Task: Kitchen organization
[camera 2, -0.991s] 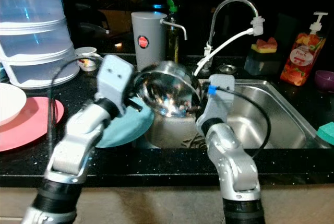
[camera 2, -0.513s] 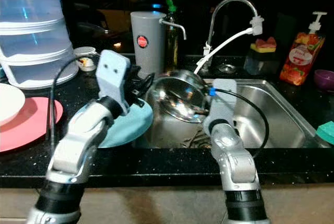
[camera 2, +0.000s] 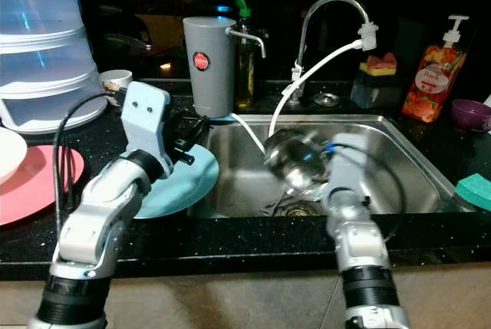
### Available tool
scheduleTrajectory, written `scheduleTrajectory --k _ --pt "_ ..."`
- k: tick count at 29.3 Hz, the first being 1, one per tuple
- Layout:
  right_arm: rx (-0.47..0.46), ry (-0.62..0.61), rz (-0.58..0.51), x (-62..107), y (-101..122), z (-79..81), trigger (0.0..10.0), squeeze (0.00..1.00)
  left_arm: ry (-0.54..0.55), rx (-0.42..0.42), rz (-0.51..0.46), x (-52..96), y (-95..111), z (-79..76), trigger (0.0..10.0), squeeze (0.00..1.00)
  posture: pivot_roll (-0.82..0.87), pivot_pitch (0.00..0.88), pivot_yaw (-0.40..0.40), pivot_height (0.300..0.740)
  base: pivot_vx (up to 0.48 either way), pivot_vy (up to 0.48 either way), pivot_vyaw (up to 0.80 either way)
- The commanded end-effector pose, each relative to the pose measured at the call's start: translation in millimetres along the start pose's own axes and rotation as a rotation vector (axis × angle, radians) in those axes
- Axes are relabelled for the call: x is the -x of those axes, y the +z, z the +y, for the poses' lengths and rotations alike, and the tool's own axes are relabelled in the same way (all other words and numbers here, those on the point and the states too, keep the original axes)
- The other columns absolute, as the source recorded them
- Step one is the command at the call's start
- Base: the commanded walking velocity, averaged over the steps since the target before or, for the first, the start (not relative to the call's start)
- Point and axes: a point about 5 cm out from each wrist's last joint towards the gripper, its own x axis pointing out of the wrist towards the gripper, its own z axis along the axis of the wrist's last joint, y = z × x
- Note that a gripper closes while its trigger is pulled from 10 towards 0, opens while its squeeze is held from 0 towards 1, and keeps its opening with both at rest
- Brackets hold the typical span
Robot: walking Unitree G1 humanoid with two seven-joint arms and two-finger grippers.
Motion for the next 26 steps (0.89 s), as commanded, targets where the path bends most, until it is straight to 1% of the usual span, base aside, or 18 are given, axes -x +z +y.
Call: scheduleTrajectory --k 1,2,4,8,11,13,14,16,17,18,19,20,23,24,25,26 --pt "0.027 0.006 0.017 -0.9 -8 2.6 10.0 0.0 0.012 -0.004 -0.017 1.1 7 1.0 10.0 0.0 0.08 0.056 -0.055 0.74 0.0 0.0 0.0" --pt "0.027 0.006 0.017 -0.9 -8 2.6 10.0 0.0 0.012 -0.004 -0.017 1.1 7 1.0 10.0 0.0 0.08 0.056 -0.055 0.74 0.0 0.0 0.0" --pt "0.034 -0.007 0.009 -2.1 -8 1.1 10.0 1.0 0.018 -0.006 -0.014 1.2 8 1.4 10.0 0.0 0.08 0.055 -0.058 0.74 0.0 0.0 0.0" --pt "0.063 -0.022 -0.032 -3.0 -1 -0.6 10.0 1.0 0.024 -0.007 -0.012 1.3 7 1.7 10.0 0.0 0.08 0.054 -0.06 0.74 0.0 0.0 0.0" --pt "0.082 -0.055 -0.081 -2.4 8 -5.6 10.0 1.0 0.027 -0.007 -0.003 1.5 7 1.2 10.0 0.0 0.08 0.054 -0.061 0.74 0.0 0.0 0.0" --pt "0.048 -0.083 -0.14 0.0 17 -10.2 10.0 1.0 0.026 0.004 0.004 1.7 6 0.5 10.0 0.0 0.08 0.054 -0.061 0.74 0.0 0.0 0.0" --pt "0.048 -0.083 -0.14 0.0 17 -10.2 10.0 1.0 0.026 0.004 0.004 1.7 6 0.5 10.0 0.0 0.08 0.054 -0.061 0.74 0.0 0.0 0.0" --pt "0.011 -0.106 -0.242 6.5 34 -14.0 10.0 1.0 0.041 0.01 0.026 2.6 4 1.2 10.0 0.0 0.08 0.055 -0.06 0.74 0.0 0.0 0.0" --pt "-0.012 -0.105 -0.307 11.6 46 -14.9 10.0 0.31 0.047 0.023 0.049 3.2 1 1.8 10.0 0.0 0.08 0.055 -0.051 0.74 0.0 0.0 0.0" --pt "-0.027 -0.104 -0.35 15.1 54 -15.2 10.0 0.31 0.05 0.033 0.066 3.6 -1 2.2 10.0 0.0 0.08 0.055 -0.049 0.74 0.0 0.0 0.0" --pt "-0.033 -0.1 -0.369 16.7 57 -15.1 10.0 0.31 0.051 0.039 0.074 3.8 -2 2.4 10.0 0.0 0.08 0.055 -0.049 0.74 0.0 0.0 0.0" --pt "-0.055 -0.09 -0.418 22.2 67 -15.0 10.0 0.0 0.04 0.049 0.113 4.6 -6 -0.1 10.0 0.0 0.08 0.059 -0.042 0.74 0.0 0.0 0.0" --pt "-0.101 -0.07 -0.514 35.0 86 -14.7 10.0 0.0 0.033 0.063 0.181 6.0 -13 -7.0 10.0 0.0 0.09 0.065 -0.041 0.74 0.0 0.0 0.0" --pt "-0.119 -0.061 -0.541 39.9 92 -14.0 10.0 0.0 0.047 0.073 0.199 5.6 -15 -9.5 10.0 0.0 0.09 0.067 -0.041 0.74 0.0 0.0 0.0" --pt "-0.119 -0.061 -0.541 39.9 92 -14.0 10.0 0.0 0.047 0.073 0.199 5.6 -15 -9.5 10.0 0.0 0.09 0.067 -0.041 0.74 0.0 0.0 0.0" --pt "-0.14 -0.05 -0.57 44.6 98 -13.2 10.0 0.0 0.073 0.085 0.217 5.1 -17 -11.2 10.0 0.0 0.09 0.069 -0.044 0.74 0.0 0.0 0.0"
